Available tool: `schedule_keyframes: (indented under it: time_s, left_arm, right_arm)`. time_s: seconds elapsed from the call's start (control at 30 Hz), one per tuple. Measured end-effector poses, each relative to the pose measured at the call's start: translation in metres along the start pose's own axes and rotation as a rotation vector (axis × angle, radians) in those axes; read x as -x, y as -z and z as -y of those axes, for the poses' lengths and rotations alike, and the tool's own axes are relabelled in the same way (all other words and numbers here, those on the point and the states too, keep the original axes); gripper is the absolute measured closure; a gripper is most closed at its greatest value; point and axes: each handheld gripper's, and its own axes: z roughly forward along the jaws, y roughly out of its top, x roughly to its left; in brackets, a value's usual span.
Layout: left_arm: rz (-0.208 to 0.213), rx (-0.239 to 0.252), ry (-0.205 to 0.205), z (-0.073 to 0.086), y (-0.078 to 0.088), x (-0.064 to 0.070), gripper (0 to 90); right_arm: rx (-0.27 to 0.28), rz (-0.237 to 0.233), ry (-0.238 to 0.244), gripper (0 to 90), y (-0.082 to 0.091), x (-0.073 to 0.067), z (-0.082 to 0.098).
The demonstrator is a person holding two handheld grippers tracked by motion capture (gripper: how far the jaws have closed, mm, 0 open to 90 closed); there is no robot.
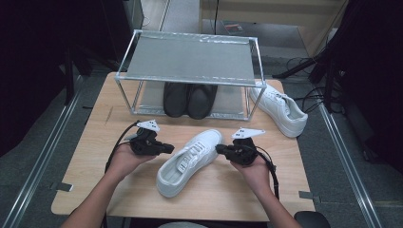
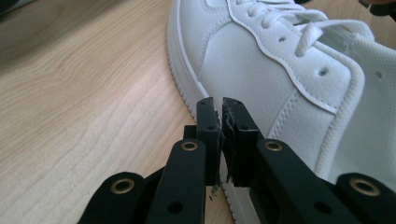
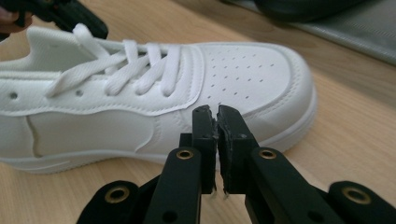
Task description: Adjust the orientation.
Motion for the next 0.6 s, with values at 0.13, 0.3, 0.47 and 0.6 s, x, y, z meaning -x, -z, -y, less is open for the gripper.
schedule_keyframes:
  time_s: [0.13,0.3,0.47,0.6]
  left_arm:
    - [0.006,-0.009,-0.011,-0.003,-0.004,-0.001,85.9]
    - [0.017,-0.021,-0.016,-0.005,-0.008,-0.001,85.8]
    - [0.020,-0.049,-0.026,-0.003,-0.019,0.002,87.1]
    - [0.022,-0.056,-0.015,-0.002,-0.021,0.000,87.3]
  right_arm:
    - [-0.010,-0.016,-0.005,86.9,-0.001,-0.007,0.005]
    - [-0.032,-0.046,-0.001,86.7,-0.007,-0.021,0.012]
    - [-0.041,-0.045,0.021,86.9,-0.014,-0.026,0.013]
    - [-0.028,-0.043,0.013,87.1,-0.016,-0.024,0.013]
